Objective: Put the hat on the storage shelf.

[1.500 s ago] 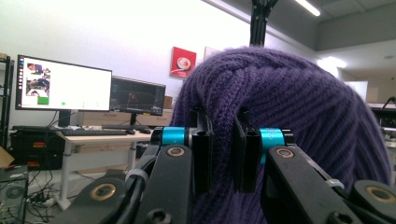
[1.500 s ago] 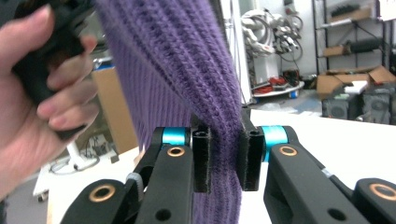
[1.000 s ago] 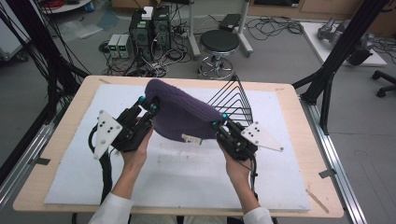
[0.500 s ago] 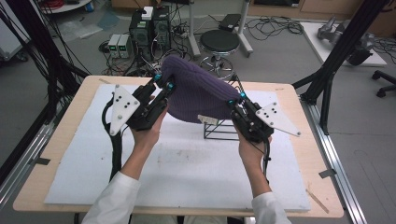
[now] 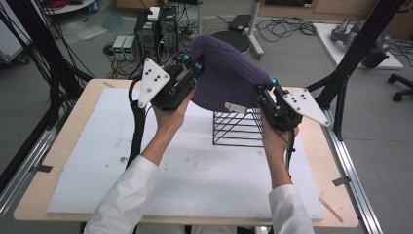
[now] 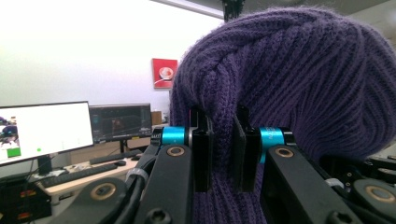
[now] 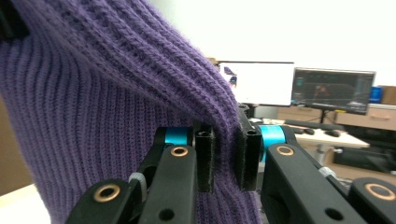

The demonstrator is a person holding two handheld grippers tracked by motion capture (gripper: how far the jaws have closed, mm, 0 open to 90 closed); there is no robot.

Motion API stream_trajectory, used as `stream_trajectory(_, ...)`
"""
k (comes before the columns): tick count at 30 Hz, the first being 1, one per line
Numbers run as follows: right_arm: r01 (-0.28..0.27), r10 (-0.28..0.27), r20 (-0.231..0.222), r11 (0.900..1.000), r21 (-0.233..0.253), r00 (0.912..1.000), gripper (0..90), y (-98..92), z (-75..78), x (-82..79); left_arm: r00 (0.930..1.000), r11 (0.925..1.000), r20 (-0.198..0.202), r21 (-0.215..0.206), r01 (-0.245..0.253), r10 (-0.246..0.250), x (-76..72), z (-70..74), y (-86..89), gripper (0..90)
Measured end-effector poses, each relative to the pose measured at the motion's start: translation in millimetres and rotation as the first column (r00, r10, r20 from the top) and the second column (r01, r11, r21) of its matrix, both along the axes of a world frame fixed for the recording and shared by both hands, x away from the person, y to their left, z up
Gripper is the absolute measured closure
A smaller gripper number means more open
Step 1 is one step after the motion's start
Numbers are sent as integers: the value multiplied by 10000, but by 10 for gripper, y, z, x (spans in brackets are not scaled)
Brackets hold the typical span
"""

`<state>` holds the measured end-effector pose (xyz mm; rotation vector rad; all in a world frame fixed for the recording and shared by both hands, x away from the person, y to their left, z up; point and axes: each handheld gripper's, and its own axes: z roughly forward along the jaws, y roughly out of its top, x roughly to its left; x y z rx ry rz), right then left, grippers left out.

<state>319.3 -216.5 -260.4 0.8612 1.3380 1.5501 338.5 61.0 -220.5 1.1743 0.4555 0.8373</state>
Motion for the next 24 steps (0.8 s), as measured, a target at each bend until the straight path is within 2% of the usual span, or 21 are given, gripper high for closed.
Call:
stream_trajectory(5, 438, -437, -92, 9989, 136, 9990, 816, -93, 27, 56, 9999, 9999, -79, 116, 105, -105, 90, -2, -138, 805)
stream_trajectory(8, 784, -781, -259, 9968, 139, 9966, 816, -153, -19, 87, 9991, 9994, -391, 285, 199, -188, 179, -55, -218, 804)
stream_trajectory(13, 1096, -1082, -610, 9938, 199, 9923, 816, -214, -126, 133, 9987, 9976, -506, 677, 137, -103, 290, -109, -321, 803)
stream_trajectory(15, 1203, -1183, -718, 9925, 233, 9904, 816, -225, -161, 157, 9976, 9976, -668, 657, 202, -157, 338, -133, -347, 802)
stream_trajectory(20, 1370, -1335, -1045, 9902, 274, 9855, 810, -269, -239, 189, 9963, 9949, -836, 963, 290, -210, 368, -202, -412, 799)
stream_trajectory(24, 1440, -1381, -1456, 9891, 305, 9797, 809, -310, -380, 195, 9952, 9926, -924, 1146, 411, -306, 356, -285, -476, 799)
